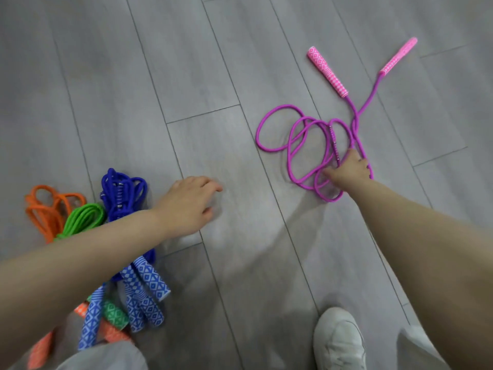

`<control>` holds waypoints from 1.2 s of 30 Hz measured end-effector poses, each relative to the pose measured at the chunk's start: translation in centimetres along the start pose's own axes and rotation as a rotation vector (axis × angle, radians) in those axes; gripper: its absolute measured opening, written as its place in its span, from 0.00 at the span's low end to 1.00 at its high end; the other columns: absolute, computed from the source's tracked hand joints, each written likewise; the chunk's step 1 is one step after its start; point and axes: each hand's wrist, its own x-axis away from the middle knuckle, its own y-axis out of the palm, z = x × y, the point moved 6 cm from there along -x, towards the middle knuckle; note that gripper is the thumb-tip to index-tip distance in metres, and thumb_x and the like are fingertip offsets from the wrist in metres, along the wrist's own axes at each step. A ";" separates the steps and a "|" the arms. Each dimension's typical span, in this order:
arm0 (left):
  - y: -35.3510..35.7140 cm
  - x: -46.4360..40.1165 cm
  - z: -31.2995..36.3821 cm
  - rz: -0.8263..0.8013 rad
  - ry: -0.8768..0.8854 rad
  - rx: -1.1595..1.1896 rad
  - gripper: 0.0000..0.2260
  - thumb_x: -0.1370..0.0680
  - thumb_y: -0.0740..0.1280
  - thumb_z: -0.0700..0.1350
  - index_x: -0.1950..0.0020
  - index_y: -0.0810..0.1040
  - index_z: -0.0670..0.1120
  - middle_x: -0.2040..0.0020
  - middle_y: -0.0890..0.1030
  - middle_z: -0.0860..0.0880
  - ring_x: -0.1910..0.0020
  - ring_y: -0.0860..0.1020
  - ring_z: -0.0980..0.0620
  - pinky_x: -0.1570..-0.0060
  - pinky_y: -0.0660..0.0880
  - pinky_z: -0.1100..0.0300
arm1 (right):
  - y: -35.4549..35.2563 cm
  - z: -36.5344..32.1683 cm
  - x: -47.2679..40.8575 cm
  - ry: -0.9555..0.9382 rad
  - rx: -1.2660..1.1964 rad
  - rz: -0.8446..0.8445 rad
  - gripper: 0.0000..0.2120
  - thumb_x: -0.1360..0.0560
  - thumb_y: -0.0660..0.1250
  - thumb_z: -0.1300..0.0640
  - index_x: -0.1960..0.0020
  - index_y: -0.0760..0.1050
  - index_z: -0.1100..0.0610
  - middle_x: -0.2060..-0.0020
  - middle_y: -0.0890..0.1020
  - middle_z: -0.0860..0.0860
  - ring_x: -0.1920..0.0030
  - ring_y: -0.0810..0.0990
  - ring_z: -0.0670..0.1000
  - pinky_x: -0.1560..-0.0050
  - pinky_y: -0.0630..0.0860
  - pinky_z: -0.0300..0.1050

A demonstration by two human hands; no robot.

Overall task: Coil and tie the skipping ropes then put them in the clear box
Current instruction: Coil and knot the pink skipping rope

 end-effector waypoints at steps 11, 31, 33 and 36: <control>1.5 5.0 1.5 -0.042 0.032 0.025 0.19 0.22 0.63 0.47 0.31 0.69 0.51 0.32 0.70 0.51 0.32 0.68 0.49 0.34 0.63 0.54 | 5.0 -0.7 8.7 -0.179 -0.054 -0.232 0.16 0.27 0.69 0.62 0.41 0.71 0.61 0.46 0.79 0.61 0.43 0.78 0.61 0.50 0.71 0.45; 4.0 11.8 0.1 -0.159 -0.053 0.094 0.18 0.22 0.61 0.47 0.32 0.69 0.51 0.36 0.72 0.52 0.37 0.70 0.51 0.36 0.67 0.53 | 6.9 2.3 14.7 -0.037 -0.333 -0.045 0.16 0.24 0.63 0.62 0.38 0.69 0.66 0.40 0.77 0.64 0.39 0.76 0.63 0.44 0.72 0.49; 4.1 11.3 0.2 -0.154 -0.046 0.095 0.18 0.21 0.61 0.47 0.31 0.69 0.51 0.35 0.72 0.52 0.36 0.70 0.51 0.35 0.67 0.52 | 7.2 3.3 12.8 0.087 -0.344 -0.081 0.20 0.23 0.66 0.60 0.35 0.65 0.67 0.37 0.75 0.65 0.36 0.74 0.63 0.41 0.70 0.49; 4.3 10.7 0.8 -0.184 -0.040 0.092 0.19 0.22 0.63 0.45 0.30 0.68 0.50 0.33 0.70 0.51 0.35 0.69 0.50 0.35 0.66 0.54 | 7.8 3.4 11.1 0.119 -0.282 -0.135 0.22 0.22 0.67 0.55 0.35 0.70 0.68 0.38 0.77 0.64 0.36 0.75 0.62 0.40 0.71 0.49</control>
